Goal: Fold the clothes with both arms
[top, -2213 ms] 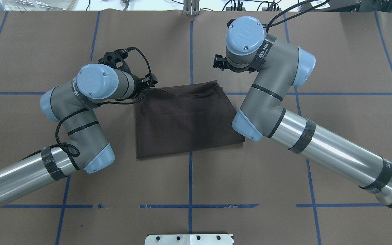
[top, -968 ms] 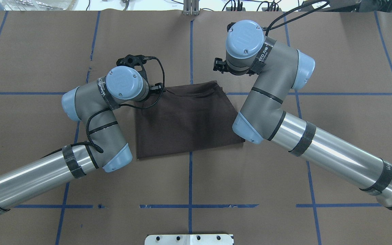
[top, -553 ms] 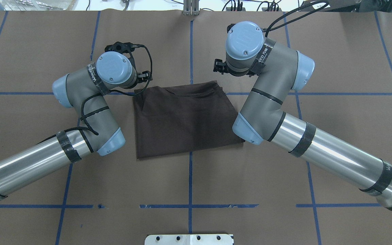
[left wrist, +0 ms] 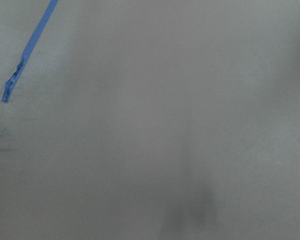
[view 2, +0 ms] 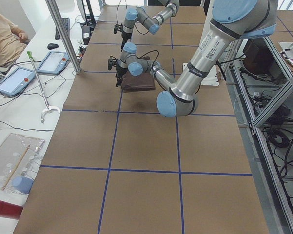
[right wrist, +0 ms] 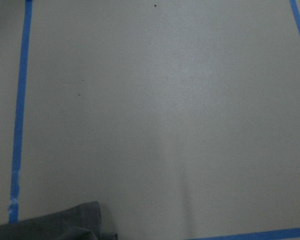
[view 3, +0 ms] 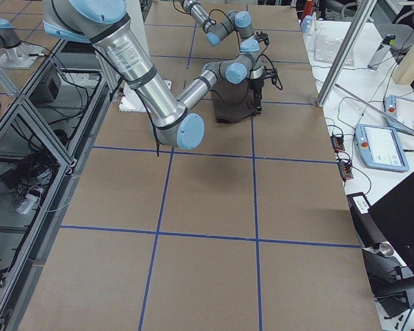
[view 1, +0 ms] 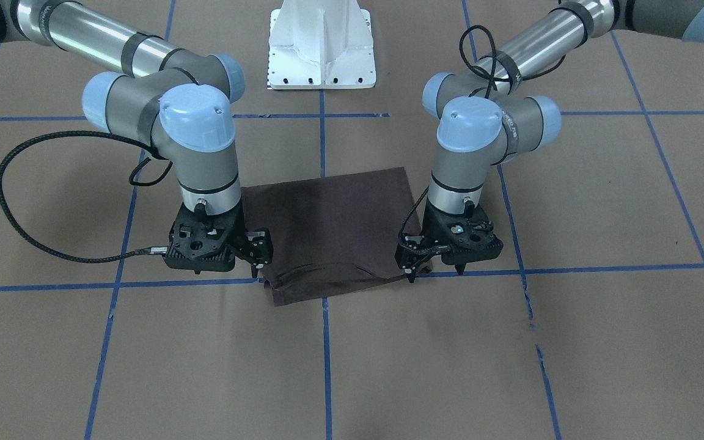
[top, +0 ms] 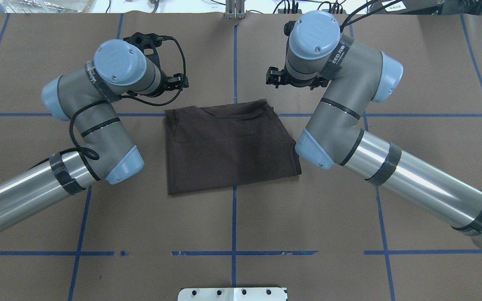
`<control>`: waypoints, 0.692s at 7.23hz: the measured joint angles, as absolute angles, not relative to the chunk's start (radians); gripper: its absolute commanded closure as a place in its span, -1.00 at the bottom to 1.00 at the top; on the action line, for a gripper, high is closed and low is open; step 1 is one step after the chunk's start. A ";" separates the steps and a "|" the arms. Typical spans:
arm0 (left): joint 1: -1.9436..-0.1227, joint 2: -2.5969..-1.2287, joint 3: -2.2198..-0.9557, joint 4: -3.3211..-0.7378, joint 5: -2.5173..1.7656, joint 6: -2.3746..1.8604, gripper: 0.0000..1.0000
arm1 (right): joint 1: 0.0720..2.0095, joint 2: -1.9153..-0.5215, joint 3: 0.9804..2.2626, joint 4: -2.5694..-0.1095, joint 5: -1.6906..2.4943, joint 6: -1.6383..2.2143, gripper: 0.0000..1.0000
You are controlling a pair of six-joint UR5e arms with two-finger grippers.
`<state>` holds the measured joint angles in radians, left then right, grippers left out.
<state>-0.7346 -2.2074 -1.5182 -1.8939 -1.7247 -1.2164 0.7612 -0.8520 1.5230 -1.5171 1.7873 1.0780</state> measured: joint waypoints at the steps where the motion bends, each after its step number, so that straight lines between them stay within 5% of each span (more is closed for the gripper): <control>1: -0.770 -2.146 -1.622 -1.864 -1.761 -1.124 -1.00 | 0.819 -0.918 1.594 -1.543 1.844 0.978 -1.00; 5: -1.037 -1.894 -1.889 -1.752 -1.941 -0.619 -1.00 | 1.167 -1.228 1.817 -1.696 2.091 0.366 -1.00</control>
<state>-1.0371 -1.8944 -1.8887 -1.7521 -1.9406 -0.6192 1.1672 -1.2278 1.8171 -1.6964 2.0911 0.3657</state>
